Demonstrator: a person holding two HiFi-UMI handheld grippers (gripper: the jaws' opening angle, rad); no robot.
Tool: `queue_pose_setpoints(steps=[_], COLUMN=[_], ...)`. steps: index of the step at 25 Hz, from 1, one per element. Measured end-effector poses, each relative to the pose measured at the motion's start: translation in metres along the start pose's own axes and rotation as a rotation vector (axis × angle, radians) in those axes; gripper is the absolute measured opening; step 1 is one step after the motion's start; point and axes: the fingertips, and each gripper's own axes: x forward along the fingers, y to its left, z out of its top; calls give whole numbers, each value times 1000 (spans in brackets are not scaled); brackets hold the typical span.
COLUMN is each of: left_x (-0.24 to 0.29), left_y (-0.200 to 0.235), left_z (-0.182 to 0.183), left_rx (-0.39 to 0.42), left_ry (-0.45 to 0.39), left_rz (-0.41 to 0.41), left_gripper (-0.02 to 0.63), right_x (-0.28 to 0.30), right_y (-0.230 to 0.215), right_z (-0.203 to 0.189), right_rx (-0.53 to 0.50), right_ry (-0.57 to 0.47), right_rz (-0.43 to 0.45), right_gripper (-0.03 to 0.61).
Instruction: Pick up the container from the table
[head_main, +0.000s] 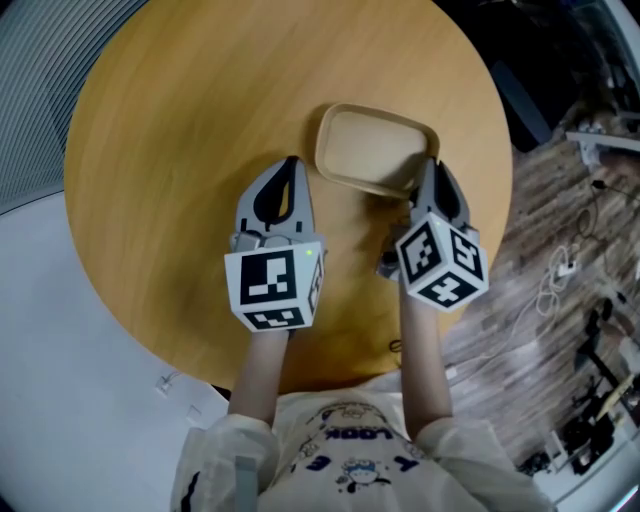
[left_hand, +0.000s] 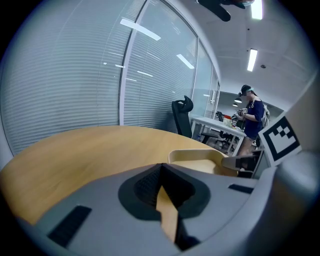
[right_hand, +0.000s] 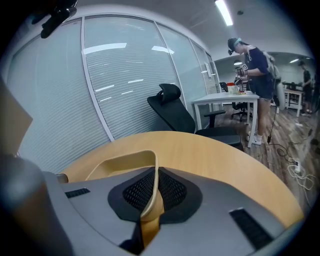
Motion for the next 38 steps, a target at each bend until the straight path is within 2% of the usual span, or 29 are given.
queue_pose_setpoints(steps=[11,23,38], left_x=[-35,-112,-200], left_y=[-13,-21,-29], left_z=[53,112,153], left_rx=[17,50,78], left_ry=[-104,-262,-413], left_rz=[-6,-14,-36], left_gripper=[2,2,2], right_x=[-54,-136,-231], right_y=[14,42,67], right_z=[60,109,141], right_rx=[-3,-37,-63], right_ry=[-124,-269,-426], right_rz=[28,59,81], right_gripper=[17,17,17])
